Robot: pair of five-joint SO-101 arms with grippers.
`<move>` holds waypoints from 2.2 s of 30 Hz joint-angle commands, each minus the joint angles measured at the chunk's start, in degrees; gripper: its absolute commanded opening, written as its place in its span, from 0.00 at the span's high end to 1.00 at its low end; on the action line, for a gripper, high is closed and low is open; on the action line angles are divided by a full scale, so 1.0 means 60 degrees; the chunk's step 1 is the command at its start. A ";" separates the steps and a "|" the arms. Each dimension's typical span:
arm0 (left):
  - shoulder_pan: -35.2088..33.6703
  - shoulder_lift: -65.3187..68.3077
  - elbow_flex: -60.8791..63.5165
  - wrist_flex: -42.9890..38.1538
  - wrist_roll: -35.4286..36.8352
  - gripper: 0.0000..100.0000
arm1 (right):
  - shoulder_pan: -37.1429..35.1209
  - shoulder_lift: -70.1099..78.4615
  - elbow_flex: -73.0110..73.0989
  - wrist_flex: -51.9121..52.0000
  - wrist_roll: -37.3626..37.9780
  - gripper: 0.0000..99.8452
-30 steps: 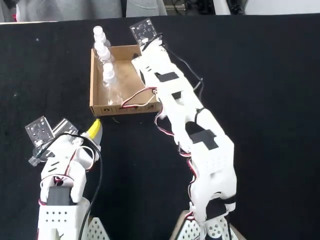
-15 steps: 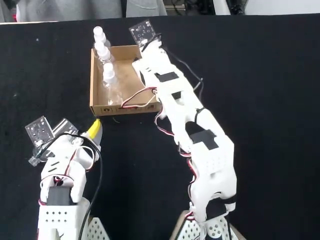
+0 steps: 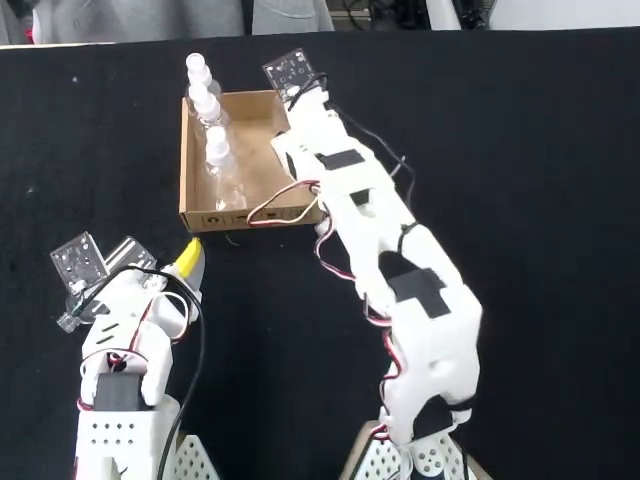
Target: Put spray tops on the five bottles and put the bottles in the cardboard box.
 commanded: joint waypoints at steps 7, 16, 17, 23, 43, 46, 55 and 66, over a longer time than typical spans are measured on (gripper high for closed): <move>-0.0198 -0.0117 -0.0022 -0.0205 -0.0029 0.78 | 0.0000 -0.2645 0.1487 0.0073 -0.0044 0.71; -0.1355 -0.0117 -0.0447 -0.0190 0.0000 0.78 | -0.0337 -0.4462 0.3055 0.0088 -0.0059 0.71; -0.1399 -0.0117 -0.0447 -0.0190 0.0000 0.78 | -0.0366 -0.4667 0.3201 0.0088 -0.0059 0.71; -0.2073 -0.0117 -0.0681 -0.0190 0.0352 0.78 | -0.0410 -0.5839 0.4051 0.0088 -0.0059 0.71; -0.4725 -0.0117 -0.1297 -0.0293 0.0630 0.77 | -0.0674 -0.6322 0.4271 0.0527 -0.0059 0.71; -0.4740 -0.0117 -0.1297 -0.0278 -0.0601 0.77 | -0.0674 -0.6322 0.4271 0.0542 -0.0059 0.71; -0.4960 -0.0015 -0.1707 -0.0161 -0.2183 0.78 | -0.0674 -0.6322 0.4286 0.0542 -0.0059 0.71; -0.4418 0.0000 -0.2630 0.1172 -0.3194 0.77 | -0.0674 -0.6308 0.4286 0.0542 -0.0059 0.71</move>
